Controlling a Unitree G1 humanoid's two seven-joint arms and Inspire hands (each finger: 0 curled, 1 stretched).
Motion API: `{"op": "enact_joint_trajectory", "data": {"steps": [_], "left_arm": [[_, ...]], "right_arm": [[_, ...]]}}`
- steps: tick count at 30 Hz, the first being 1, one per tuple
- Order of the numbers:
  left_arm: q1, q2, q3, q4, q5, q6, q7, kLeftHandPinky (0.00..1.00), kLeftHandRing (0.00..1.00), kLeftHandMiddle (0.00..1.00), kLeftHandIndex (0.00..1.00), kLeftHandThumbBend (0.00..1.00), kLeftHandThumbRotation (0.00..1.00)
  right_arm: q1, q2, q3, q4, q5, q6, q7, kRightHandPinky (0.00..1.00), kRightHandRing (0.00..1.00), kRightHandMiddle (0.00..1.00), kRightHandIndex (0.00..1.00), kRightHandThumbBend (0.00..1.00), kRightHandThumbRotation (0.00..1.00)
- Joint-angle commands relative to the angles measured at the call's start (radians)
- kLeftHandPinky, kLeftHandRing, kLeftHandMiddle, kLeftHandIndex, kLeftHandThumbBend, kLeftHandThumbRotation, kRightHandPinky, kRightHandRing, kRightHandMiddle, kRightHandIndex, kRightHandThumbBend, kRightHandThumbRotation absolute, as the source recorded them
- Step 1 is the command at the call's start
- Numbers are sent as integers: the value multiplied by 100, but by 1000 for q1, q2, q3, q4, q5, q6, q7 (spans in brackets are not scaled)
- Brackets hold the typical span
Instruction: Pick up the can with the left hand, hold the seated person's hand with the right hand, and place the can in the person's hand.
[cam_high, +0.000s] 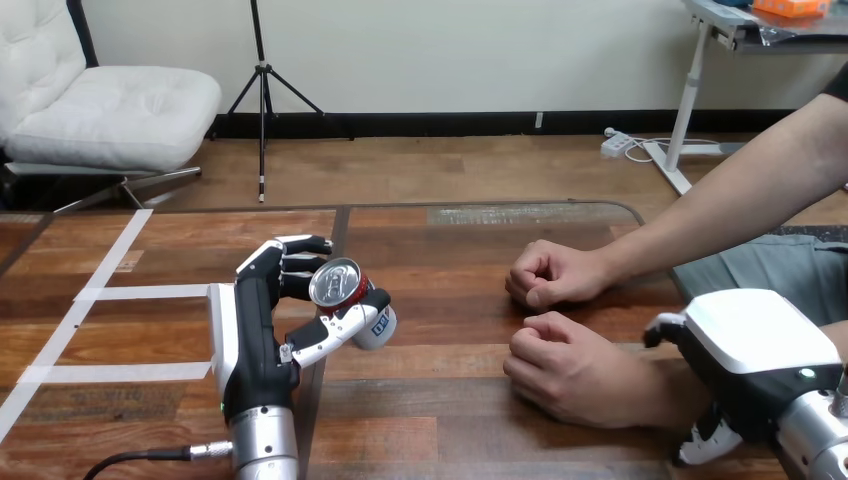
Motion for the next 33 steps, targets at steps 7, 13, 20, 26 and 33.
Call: {"op": "enact_joint_trajectory", "data": {"steps": [7, 13, 20, 26, 33], "left_arm": [[-25, 2, 16, -79, -1, -29, -14, 51, 45, 47, 56, 72, 0], [-22, 4, 18, -83, 2, -26, -14, 51, 45, 47, 56, 72, 0], [-22, 7, 17, -83, 5, -27, -15, 50, 44, 47, 56, 72, 0], [-21, 9, 17, -85, 7, -27, -16, 49, 44, 47, 56, 72, 0], [-21, 11, 16, -83, 10, -31, -15, 49, 44, 47, 56, 72, 0]], "right_arm": [[-81, -30, 23, 27, -42, 24, -4, 76, 81, 81, 78, 91, 0], [-83, -43, 26, 35, -44, 22, 2, 75, 80, 81, 77, 91, 0], [-93, -56, 37, 47, -61, 32, 45, 75, 81, 81, 78, 88, 0], [-97, -59, 41, 61, -53, 35, 47, 73, 79, 80, 77, 86, 0], [-102, -63, 47, 82, -43, 35, 41, 71, 78, 79, 76, 85, 0]]}}
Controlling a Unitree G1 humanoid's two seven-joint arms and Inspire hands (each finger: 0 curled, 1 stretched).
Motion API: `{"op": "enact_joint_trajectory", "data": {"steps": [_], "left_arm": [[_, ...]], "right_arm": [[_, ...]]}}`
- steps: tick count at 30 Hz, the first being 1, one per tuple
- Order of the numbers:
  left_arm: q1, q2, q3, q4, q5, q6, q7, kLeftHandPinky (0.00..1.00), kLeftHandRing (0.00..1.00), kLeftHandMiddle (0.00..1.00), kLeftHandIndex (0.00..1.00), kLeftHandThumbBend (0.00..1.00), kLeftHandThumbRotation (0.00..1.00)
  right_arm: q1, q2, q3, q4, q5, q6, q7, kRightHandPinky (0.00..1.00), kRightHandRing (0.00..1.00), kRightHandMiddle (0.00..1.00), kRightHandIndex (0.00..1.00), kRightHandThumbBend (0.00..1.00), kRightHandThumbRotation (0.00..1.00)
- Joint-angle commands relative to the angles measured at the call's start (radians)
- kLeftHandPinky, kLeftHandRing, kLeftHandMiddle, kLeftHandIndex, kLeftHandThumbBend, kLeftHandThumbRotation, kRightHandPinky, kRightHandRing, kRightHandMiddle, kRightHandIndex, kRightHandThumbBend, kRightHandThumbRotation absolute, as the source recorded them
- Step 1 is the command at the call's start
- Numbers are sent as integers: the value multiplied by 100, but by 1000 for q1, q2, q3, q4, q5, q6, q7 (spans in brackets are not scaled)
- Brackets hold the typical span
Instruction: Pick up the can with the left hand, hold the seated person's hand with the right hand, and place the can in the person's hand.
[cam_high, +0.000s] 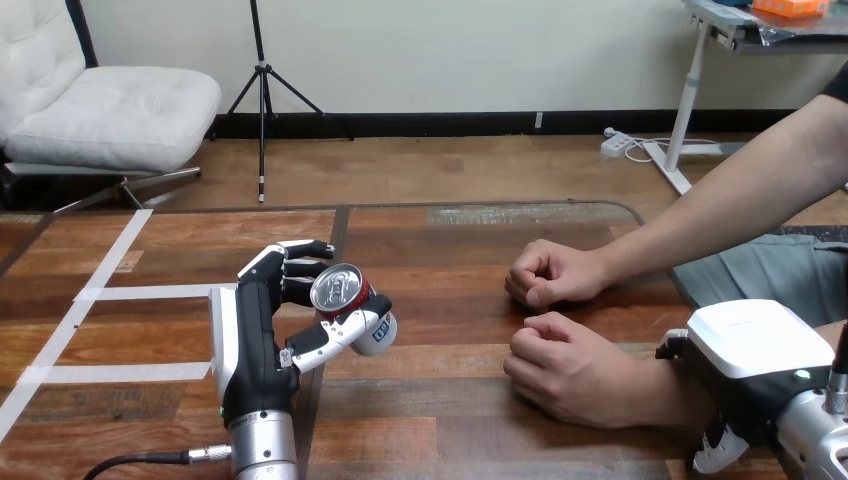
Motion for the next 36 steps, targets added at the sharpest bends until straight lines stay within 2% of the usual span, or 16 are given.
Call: {"op": "enact_joint_trajectory", "data": {"steps": [1, 10, 22, 27, 36], "left_arm": [[-40, 9, 13, -67, 9, -31, 3, 49, 44, 47, 56, 72, 0], [-38, 7, 15, -70, 7, -26, 2, 50, 45, 47, 56, 72, 0], [-33, 4, 17, -78, 4, -26, -2, 50, 45, 47, 56, 72, 0], [-29, 5, 17, -83, 5, -28, -5, 50, 44, 46, 55, 72, 0], [-23, 7, 18, -94, 9, -21, -6, 50, 44, 46, 55, 72, 0]], "right_arm": [[-65, -25, 6, 22, -1, 9, -5, 71, 78, 79, 76, 85, 0], [-71, -15, 13, 49, 19, 1, -42, 69, 77, 78, 75, 86, 0], [-86, -4, 36, 107, 37, -17, -129, 67, 74, 76, 73, 87, 0], [-98, 2, 47, 147, 42, -37, -187, 65, 73, 75, 72, 88, 0], [-114, 3, 64, 197, 70, -63, -252, 63, 71, 74, 71, 87, 0]]}}
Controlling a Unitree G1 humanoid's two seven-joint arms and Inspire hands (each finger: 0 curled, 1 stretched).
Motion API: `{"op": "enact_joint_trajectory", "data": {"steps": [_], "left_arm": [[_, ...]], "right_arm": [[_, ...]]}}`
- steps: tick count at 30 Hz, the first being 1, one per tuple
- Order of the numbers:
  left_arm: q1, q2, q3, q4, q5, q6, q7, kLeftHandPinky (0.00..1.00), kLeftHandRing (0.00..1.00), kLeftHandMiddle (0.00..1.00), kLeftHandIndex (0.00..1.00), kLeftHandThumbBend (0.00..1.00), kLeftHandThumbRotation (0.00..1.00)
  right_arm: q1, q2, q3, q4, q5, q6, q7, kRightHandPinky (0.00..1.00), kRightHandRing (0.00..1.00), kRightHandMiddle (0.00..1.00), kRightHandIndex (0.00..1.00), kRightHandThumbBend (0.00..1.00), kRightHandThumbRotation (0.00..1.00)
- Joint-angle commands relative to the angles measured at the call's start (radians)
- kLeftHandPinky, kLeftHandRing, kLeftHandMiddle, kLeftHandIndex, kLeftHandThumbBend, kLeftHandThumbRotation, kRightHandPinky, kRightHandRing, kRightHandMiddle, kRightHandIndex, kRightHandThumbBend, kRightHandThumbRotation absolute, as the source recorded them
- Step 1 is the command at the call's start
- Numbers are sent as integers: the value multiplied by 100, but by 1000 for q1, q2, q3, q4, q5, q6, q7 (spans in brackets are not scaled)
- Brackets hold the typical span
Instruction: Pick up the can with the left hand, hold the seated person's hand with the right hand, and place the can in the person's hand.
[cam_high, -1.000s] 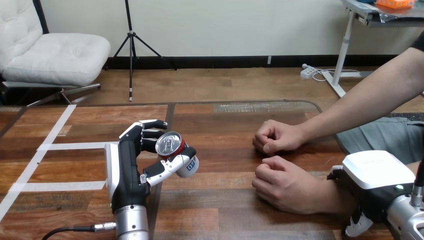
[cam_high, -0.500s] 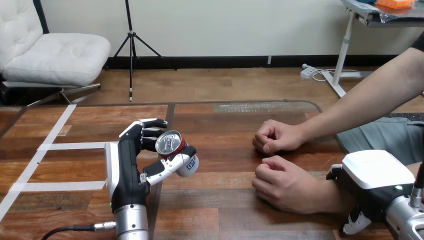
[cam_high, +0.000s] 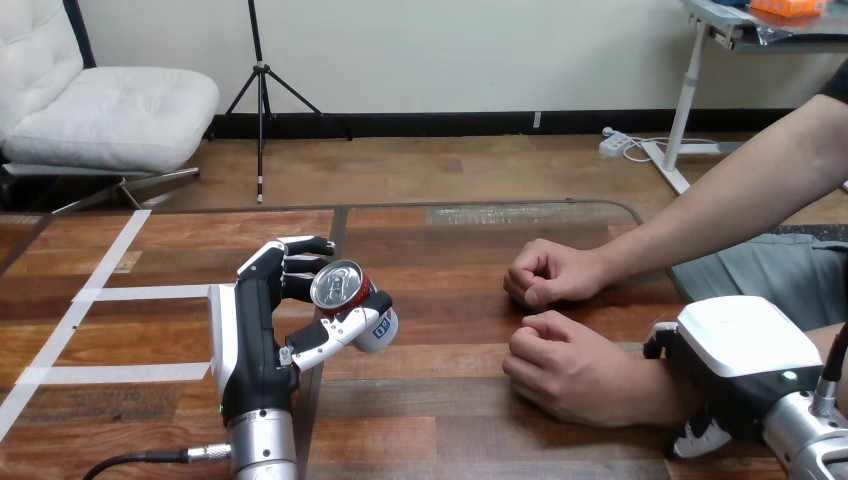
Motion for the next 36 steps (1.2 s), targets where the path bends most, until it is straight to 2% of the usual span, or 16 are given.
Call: {"op": "enact_joint_trajectory", "data": {"steps": [1, 7, 14, 17, 19, 26, 28, 36], "left_arm": [[-32, 8, 13, -66, 7, -21, 1, 50, 44, 46, 55, 72, 0], [-29, 10, 14, -69, 8, -23, 0, 50, 44, 47, 55, 71, 0], [-26, 8, 17, -74, 0, -22, -7, 50, 44, 46, 55, 71, 0], [-24, 7, 19, -78, 1, -17, -7, 50, 44, 46, 55, 71, 0], [-23, 6, 21, -81, 3, -14, -7, 50, 44, 46, 55, 71, 0], [-22, 5, 26, -83, 6, -11, -9, 50, 44, 46, 55, 72, 0], [-22, 4, 28, -82, 6, -13, -10, 50, 44, 46, 55, 72, 0], [-23, 4, 33, -80, 6, -15, -15, 50, 44, 46, 55, 72, 0]], "right_arm": [[-69, 1, 14, 40, 21, -17, -52, 63, 71, 73, 71, 87, 0], [-79, 3, 24, 73, 37, -38, -104, 61, 69, 72, 70, 87, 0], [-85, 12, 24, 121, 74, -83, -190, 54, 63, 67, 66, 88, 0], [-87, 17, 25, 140, 83, -95, -225, 48, 57, 62, 63, 88, 0], [-89, 20, 26, 152, 87, -103, -249, 40, 50, 56, 61, 90, 0], [-98, 21, 35, 200, 108, -146, -336, 25, 35, 43, 55, 91, 0], [-99, 19, 36, 209, 119, -157, -349, 21, 30, 39, 52, 91, 0], [-103, 14, 40, 228, 150, -172, -366, 13, 22, 33, 47, 88, 0]]}}
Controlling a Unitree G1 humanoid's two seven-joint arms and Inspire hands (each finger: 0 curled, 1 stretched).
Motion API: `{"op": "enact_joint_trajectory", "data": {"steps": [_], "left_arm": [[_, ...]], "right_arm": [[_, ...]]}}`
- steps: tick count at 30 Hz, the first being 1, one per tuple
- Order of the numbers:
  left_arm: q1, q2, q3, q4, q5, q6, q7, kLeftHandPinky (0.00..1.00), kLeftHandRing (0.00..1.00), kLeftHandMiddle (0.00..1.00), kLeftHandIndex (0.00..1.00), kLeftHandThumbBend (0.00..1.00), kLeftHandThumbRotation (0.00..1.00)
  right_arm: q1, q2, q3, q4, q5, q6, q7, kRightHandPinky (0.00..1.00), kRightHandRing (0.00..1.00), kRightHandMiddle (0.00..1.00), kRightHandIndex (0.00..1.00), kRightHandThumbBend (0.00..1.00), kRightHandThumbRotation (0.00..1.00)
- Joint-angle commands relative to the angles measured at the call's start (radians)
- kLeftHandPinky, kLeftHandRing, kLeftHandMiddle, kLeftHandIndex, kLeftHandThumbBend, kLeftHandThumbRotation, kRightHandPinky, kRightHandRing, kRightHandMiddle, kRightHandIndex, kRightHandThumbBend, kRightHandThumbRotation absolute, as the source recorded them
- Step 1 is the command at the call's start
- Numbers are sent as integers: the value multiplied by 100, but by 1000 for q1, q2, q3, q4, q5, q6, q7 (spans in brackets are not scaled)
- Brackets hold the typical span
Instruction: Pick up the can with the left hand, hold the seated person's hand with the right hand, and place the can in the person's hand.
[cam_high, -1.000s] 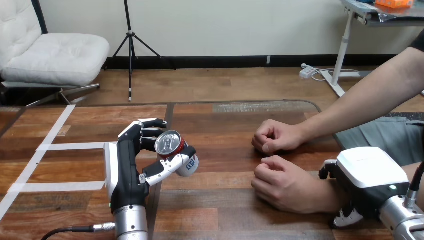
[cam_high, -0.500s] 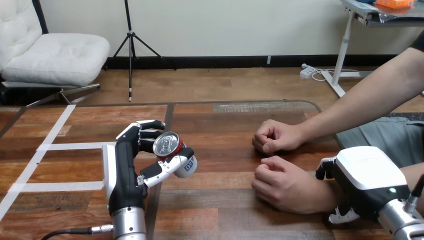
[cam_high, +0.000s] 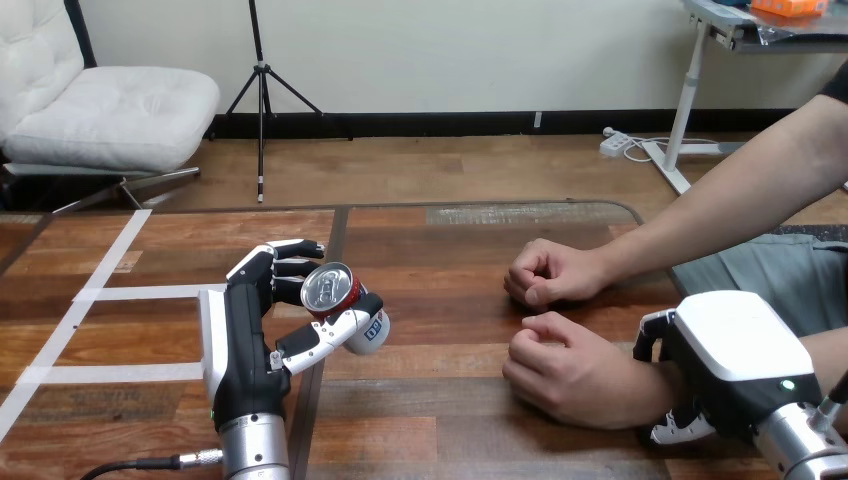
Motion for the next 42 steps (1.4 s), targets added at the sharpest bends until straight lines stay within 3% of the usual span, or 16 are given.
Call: {"op": "enact_joint_trajectory", "data": {"steps": [1, 22, 35, 42], "left_arm": [[-45, 4, 6, -56, 7, -15, -2, 50, 44, 46, 55, 72, 0], [-47, 3, 6, -66, 17, -4, 2, 50, 44, 46, 55, 72, 0], [-49, 2, 11, -67, 15, -5, 0, 49, 44, 46, 55, 72, 0], [-49, 3, 14, -72, 12, -2, -2, 49, 44, 46, 55, 71, 0]], "right_arm": [[-68, 9, 4, 19, 27, -18, -29, 12, 21, 33, 47, 88, 0], [-75, -6, 8, 37, 67, -19, -1, 6, 14, 26, 45, 86, 0], [-76, -7, 6, 36, 81, -11, 15, 8, 18, 30, 44, 85, 0], [-78, -9, 8, 32, 76, -3, 22, 6, 15, 27, 45, 85, 0]]}}
